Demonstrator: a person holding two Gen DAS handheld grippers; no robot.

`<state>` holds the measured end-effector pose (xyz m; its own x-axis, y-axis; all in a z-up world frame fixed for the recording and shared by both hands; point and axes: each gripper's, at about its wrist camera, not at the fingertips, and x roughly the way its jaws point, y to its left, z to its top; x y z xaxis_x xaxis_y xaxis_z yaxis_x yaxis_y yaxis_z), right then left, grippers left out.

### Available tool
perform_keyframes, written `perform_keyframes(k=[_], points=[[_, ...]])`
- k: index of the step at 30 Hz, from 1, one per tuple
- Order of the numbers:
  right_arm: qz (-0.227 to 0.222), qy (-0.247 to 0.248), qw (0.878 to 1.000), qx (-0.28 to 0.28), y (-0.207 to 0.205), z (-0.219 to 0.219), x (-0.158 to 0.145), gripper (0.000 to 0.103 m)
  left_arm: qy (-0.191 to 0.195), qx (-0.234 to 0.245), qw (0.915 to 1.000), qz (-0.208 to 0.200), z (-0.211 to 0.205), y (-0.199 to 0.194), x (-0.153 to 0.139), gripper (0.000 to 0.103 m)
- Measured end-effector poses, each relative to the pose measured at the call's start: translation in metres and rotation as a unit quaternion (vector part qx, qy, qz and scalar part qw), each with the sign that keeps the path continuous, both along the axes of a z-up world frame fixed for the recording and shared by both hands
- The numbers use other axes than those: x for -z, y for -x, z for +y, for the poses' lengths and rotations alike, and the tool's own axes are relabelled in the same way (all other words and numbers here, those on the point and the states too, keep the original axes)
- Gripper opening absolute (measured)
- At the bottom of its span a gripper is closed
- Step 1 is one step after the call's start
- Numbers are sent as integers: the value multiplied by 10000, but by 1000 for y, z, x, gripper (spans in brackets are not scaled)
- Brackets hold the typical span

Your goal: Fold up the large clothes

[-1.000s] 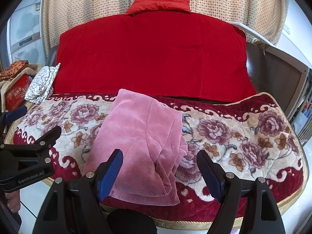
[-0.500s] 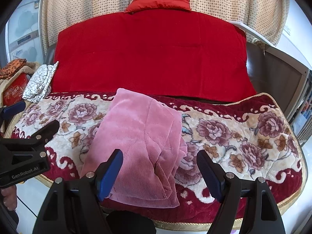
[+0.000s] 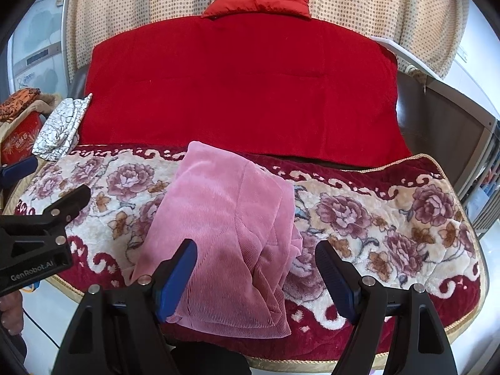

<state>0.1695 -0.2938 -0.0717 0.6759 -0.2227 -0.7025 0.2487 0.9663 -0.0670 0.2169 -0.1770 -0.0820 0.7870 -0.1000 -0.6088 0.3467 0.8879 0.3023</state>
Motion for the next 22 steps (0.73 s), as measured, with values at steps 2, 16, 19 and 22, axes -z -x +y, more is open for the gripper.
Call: perform_keyframes(k=[2,16,19,22], points=[[16,17,10000,-6,-2,1,0,81,23,17,10000,-4,1,0,-1,100],[-12,97,9999,-72,-3,9,-4,81,117,56,9998,-165,2,-1,-10,100],[-8,76,9999,-80,-6,8,-2,81,174,117,9997,-128,0,-5,-8,100],[-8,3,10000,-89,-10,4,2,81,191,224,9995,-82,-7,-12,-3,100]])
